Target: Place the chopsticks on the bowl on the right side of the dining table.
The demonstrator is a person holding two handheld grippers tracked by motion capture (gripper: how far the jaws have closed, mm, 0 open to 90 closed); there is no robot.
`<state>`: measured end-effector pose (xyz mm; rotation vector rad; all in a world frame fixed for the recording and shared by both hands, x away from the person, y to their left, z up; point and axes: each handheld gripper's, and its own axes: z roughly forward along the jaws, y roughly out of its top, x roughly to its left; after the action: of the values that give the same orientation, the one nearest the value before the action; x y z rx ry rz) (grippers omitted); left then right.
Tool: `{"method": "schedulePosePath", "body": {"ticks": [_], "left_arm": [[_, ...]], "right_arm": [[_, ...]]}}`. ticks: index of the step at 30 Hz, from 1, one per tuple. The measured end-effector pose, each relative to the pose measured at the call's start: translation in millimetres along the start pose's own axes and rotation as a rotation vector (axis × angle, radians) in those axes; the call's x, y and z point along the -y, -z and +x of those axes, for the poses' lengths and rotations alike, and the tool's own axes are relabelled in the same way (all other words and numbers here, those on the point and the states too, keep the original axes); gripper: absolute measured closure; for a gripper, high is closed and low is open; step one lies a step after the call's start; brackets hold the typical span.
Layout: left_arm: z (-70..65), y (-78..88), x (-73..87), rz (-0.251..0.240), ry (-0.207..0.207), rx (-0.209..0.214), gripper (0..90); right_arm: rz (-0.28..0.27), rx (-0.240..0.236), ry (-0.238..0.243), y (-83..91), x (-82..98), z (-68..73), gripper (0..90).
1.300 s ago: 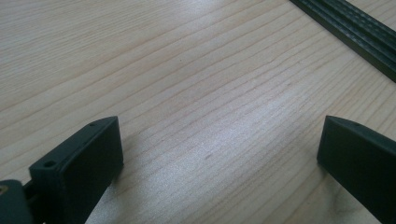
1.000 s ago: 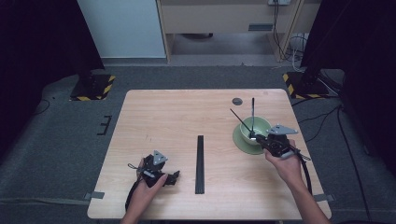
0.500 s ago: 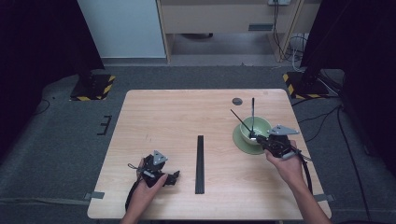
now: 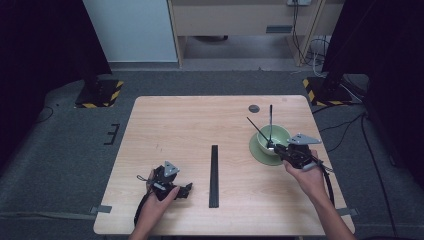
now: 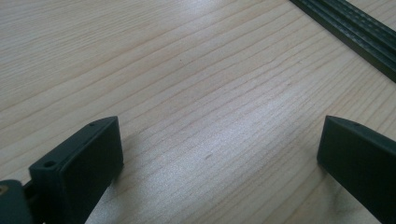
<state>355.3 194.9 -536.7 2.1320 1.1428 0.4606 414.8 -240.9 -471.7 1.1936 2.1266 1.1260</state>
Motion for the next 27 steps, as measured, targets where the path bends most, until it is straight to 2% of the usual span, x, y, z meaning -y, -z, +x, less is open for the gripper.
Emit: {"method": "schedulePosePath", "body": {"ticks": [5, 9, 19, 27], "left_arm": [[0.0, 0.0, 0.0, 0.0, 0.0, 0.0, 0.0], [0.1, 0.0, 0.0, 0.001, 0.0, 0.001, 0.0], [0.0, 0.0, 0.0, 0.0, 0.0, 0.0, 0.0], [0.0, 0.0, 0.0, 0.001, 0.0, 0.0, 0.0]], "right_arm": [[-0.027, 0.012, -0.002, 6.5, -3.2, 1.4, 69.9], [-0.052, 0.019, -0.001, 16.0, -9.1, 8.3, 63.9], [-0.117, -0.018, 0.034, 33.1, -20.7, 45.1, 49.9], [-0.139, -0.044, 0.022, 26.8, -23.3, 77.6, 41.7]]}}
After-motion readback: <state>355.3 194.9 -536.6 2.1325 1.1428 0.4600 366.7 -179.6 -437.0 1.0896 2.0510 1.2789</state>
